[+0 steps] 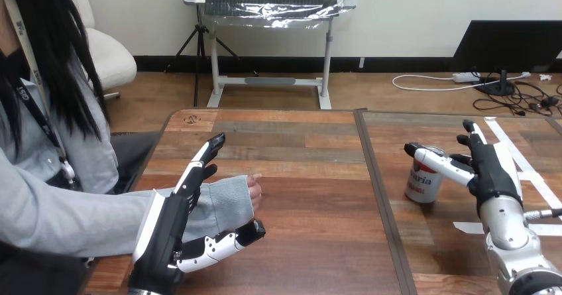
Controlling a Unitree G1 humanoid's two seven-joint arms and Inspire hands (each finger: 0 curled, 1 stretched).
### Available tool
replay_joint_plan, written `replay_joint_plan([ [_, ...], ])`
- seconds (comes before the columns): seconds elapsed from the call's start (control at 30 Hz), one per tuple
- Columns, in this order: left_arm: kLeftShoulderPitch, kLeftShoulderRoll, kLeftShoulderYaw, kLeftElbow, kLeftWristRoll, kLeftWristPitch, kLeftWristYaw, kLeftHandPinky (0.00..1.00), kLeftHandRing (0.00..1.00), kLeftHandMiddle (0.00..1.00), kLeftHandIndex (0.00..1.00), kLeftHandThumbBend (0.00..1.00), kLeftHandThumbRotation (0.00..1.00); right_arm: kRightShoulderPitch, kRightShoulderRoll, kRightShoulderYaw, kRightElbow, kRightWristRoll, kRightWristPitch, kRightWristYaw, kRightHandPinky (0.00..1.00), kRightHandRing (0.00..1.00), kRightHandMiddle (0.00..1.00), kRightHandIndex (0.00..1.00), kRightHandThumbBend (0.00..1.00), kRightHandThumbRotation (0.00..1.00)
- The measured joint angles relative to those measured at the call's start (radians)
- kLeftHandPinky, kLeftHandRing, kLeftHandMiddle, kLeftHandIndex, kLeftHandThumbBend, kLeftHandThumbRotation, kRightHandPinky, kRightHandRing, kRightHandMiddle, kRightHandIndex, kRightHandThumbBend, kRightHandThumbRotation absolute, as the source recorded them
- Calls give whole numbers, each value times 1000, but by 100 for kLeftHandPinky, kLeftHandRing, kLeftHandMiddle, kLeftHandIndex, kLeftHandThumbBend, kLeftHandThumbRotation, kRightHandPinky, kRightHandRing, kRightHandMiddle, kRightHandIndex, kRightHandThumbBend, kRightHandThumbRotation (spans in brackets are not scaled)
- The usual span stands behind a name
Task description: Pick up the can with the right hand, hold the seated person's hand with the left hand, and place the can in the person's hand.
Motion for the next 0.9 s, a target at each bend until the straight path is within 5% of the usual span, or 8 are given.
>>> replay_joint_plan([
  [0.33, 0, 0, 0, 0, 0, -1, 0, 90, 95, 94, 92, 100, 50, -15, 0, 0, 2, 1, 5, 18, 79, 88, 96, 100, 100, 45],
  [0.9, 1, 0, 2, 0, 2, -10, 6, 90, 94, 94, 92, 100, 50, -22, 0, 3, 2, -2, 5, 19, 64, 73, 94, 100, 100, 45],
])
